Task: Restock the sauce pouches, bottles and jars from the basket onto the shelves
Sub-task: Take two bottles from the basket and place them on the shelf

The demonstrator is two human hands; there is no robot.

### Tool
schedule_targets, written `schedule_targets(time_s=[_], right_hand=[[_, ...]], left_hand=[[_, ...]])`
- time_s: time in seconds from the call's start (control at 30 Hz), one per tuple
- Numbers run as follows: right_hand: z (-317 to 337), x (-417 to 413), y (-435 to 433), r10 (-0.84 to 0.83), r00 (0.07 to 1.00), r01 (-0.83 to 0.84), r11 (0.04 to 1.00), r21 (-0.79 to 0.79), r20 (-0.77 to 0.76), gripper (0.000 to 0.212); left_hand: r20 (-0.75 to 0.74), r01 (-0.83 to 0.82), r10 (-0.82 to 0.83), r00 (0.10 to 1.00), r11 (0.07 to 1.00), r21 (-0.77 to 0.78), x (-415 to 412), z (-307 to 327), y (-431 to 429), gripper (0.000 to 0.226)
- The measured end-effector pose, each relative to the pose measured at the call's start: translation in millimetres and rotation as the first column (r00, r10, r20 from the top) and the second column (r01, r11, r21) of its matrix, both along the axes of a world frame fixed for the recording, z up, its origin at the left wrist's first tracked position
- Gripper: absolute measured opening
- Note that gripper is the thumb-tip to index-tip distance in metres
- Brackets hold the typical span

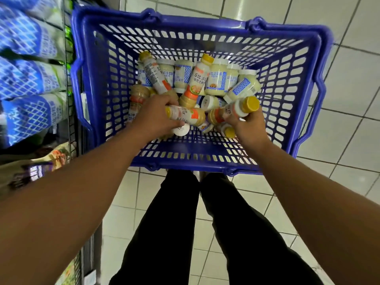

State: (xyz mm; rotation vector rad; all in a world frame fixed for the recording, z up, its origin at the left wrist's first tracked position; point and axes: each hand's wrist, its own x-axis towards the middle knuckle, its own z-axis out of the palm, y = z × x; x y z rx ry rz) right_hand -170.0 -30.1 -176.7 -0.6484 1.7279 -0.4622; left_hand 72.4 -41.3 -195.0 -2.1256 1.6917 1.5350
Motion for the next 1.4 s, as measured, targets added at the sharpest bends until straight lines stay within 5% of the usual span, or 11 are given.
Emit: schedule_targets(time_s=[0.2,0.33,0.5,0.6,0.77,0.97,1.13,1.27,1.4], right_hand=[[63.8,-12.9,-13.7,-0.056,0.948,0.042,0.998,0.052,0.312,0.041],[121.1,-4.0,-26.9,-0.223,0.838,0.192,0.975,0.114,0.499,0.047],[200.4,9.9,-41.5,-0.272,0.818,0.206,0.961,0.184,0.507,0.042],[248.1,14.9,-46.0,-0.268,0.783,0.186,0.962,0.199,0.561,0.042],[317.3,20.2,-45.9,-0.276,0.759,0.206,0.961,0.184,0.59,0.051],[403.5,17.1,-38.3,-0.192,0.771,0.143,0.981,0.129,0.607,0.035],[468.3,21.0,-36.5,-0.136,0.818,0.137,0.99,0.041,0.558,0.047],[513.2,29.4,-40.5,-0.092,0.793,0.145,0.989,-0.041,0.602,0.037],[556.4,38.1,-47.5,0.001,0.757,0.09,0.99,-0.106,0.653,0.032]], left_hand=[[-0.32,-0.38,0.41,0.854,0.912,0.156,0.0,57.8,-13.2,0.058],[-0.549,-0.511,0.638,0.54,0.767,0.388,-15.1,108.7,-24.1,0.034],[-0.603,-0.469,0.757,0.25,0.64,0.609,-38.0,177.9,-33.1,0.028],[-0.53,-0.414,0.819,0.219,0.57,0.71,-52.0,226.0,-36.8,0.055],[-0.431,-0.435,0.864,0.262,0.504,0.746,-59.2,306.5,-43.6,0.066],[-0.566,-0.416,0.771,0.292,0.635,0.651,-51.3,399.3,-39.9,0.044],[-0.561,-0.542,0.774,0.294,0.618,0.57,-42.7,469.6,-29.9,0.058],[-0.622,-0.595,0.743,0.247,0.623,0.508,-35.3,519.7,-18.3,0.022],[-0.695,-0.645,0.696,0.181,0.618,0.45,-33.9,570.9,-7.4,0.023]])
